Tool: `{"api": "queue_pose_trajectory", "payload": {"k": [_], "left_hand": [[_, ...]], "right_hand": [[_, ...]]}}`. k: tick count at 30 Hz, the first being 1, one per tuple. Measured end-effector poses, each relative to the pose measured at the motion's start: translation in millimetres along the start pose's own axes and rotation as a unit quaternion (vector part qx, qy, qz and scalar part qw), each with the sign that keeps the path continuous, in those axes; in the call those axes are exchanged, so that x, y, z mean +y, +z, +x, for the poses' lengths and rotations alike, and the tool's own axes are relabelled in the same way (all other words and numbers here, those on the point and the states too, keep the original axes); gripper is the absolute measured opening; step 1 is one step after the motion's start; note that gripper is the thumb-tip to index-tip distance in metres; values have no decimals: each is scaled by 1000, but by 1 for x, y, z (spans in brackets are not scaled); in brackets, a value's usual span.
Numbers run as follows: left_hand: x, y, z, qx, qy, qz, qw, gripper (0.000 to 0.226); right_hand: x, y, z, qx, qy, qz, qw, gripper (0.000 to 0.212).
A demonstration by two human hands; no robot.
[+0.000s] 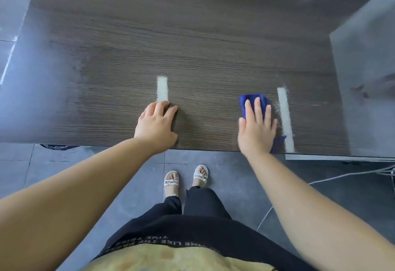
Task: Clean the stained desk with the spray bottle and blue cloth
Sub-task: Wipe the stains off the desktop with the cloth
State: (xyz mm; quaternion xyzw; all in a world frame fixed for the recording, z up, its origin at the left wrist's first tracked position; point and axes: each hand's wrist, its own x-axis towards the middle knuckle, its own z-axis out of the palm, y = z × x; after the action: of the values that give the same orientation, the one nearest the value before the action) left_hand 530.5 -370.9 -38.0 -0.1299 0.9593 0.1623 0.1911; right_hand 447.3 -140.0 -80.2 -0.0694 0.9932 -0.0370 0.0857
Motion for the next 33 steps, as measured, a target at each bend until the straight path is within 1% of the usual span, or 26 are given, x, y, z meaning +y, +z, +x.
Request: {"api": "queue_pose_trajectory", "payload": {"k": [1,2,4,5,7,8,9,10,11,13,15,16,17,18,20,21,22,23,24,25,26,28,30,31,32,33], "left_hand": [[0,-1,1,-5,-2,-1,1000,71],[1,-2,2,-8,-5,-6,1000,71],[-1,-4,3,-10,-9,-15,1000,68],[-1,-4,3,-7,-8,-19,1000,66],[-1,-4,3,-3,-9,-24,1000,63],[0,-4,3,-7,-13,-26,1000,63],[3,-4,4,-11,-20,-26,999,63],[6,-4,4,-14,-25,-24,999,63],[10,-4,5,-13,-28,-19,999,62],[18,-1,5,-1,-21,-8,1000,61],[28,3,6,5,-3,-1,1000,62],[33,6,7,0,11,0,1000,62],[39,8,8,-3,24,2,1000,63],[44,10,9,-5,37,7,999,64],[55,14,13,0,60,13,998,63],[59,15,14,3,67,12,998,61],[65,15,16,3,73,11,997,60],[69,16,17,0,76,10,997,59],[73,16,18,-7,81,12,997,60],[77,17,18,-14,85,15,996,60],[82,17,19,-19,89,19,996,61],[92,18,22,-22,92,21,995,61],[105,19,24,-22,94,20,995,61],[112,20,25,-24,94,18,995,61],[120,21,26,-26,95,16,995,61],[132,23,28,-27,97,14,995,61]], "right_hand": [[-18,3,-7,10,12,7,1000,53],[-38,7,-17,26,-14,11,1000,53],[-72,15,-40,16,-156,0,988,53],[-79,16,-50,0,-239,-14,971,52],[-70,12,-48,-31,-350,-31,936,49],[-57,8,-40,-31,-374,-39,926,48],[-39,8,-30,-26,-371,-50,927,49],[-19,7,-20,-10,-342,-60,938,50],[2,4,-10,-7,-287,-63,956,52],[33,-3,6,-14,-114,-23,993,51],[26,-5,9,11,76,30,997,51],[10,-4,6,17,132,46,990,52],[-8,-1,-1,16,142,53,988,53],[-26,4,-9,26,97,53,994,53],[-40,10,-32,23,-90,31,995,52],[-31,12,-39,9,-188,0,982,51],[-13,9,-37,-13,-255,-25,966,50],[9,6,-31,-31,-289,-40,956,50],[34,3,-24,-34,-291,-49,955,51],[58,-1,-16,-23,-261,-50,964,52],[82,-6,-8,-28,-202,-44,978,52],[117,-15,7,-41,-29,-8,999,50],[121,-18,16,-3,132,28,991,51],[110,-18,16,8,182,41,982,52],[94,-16,14,10,198,47,979,54],[83,-12,10,14,170,47,984,55]]}}
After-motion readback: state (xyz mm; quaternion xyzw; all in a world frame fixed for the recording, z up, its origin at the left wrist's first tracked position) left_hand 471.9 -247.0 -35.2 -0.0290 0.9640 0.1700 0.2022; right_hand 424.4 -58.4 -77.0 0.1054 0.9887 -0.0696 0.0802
